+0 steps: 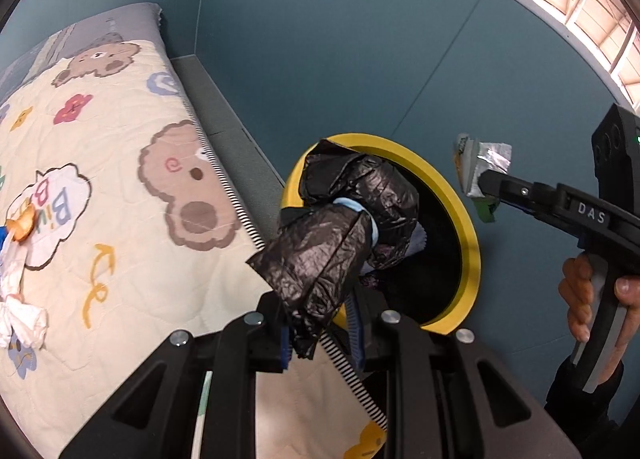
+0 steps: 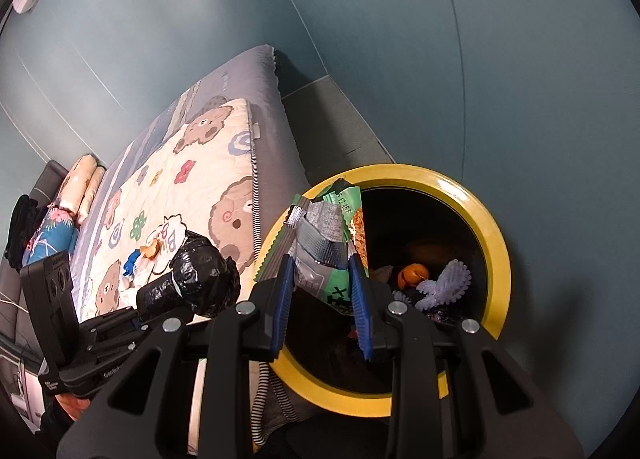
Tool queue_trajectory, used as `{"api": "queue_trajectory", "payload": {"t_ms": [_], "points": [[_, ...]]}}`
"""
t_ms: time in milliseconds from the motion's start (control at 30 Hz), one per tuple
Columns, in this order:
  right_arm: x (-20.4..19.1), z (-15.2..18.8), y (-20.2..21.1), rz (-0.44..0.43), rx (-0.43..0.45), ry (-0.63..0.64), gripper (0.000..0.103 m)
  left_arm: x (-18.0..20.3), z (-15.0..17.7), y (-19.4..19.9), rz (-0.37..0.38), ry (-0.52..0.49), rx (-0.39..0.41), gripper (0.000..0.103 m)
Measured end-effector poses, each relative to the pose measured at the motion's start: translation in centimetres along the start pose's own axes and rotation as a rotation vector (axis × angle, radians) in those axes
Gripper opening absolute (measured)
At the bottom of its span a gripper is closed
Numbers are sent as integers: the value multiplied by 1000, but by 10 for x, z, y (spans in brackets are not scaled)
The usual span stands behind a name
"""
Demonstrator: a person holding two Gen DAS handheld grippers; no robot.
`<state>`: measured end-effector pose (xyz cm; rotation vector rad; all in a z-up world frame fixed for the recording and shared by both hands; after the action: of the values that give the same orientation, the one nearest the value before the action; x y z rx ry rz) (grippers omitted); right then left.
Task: Collect trash
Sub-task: 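Carry the black bag and green packet over the yellow-rimmed bin with both tools, then open both tools to drop the bag and packet into the bin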
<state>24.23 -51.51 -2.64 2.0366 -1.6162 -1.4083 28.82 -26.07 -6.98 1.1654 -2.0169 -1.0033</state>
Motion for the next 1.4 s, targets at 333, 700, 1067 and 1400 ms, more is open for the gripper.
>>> {"api": "queue_trajectory", "payload": {"t_ms": [333, 700, 1067, 1400], "points": [[25, -6, -20, 13, -13, -62, 27, 28, -1, -23, 12, -42, -27, 20], [48, -9, -33, 14, -17, -96, 32, 42, 3, -47, 4, -53, -58, 21], [54, -11, -22, 26, 25, -127, 52, 43, 7, -38, 21, -32, -36, 56], [40, -10, -23, 28, 14, -115, 60, 12, 8, -24, -2, 31, -9, 74]]}}
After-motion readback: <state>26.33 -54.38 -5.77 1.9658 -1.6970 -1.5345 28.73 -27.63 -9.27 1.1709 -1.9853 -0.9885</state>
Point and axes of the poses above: each gripper's, at about its wrist camera, not at the fingertips, and y roughly against the way its jaws point, x to its right, z to its underside, the point moved 1 cm from there along -y, roughly the way its jaws point, and after that the axes turned 13 degrees about -z, right-handed, at the moved point
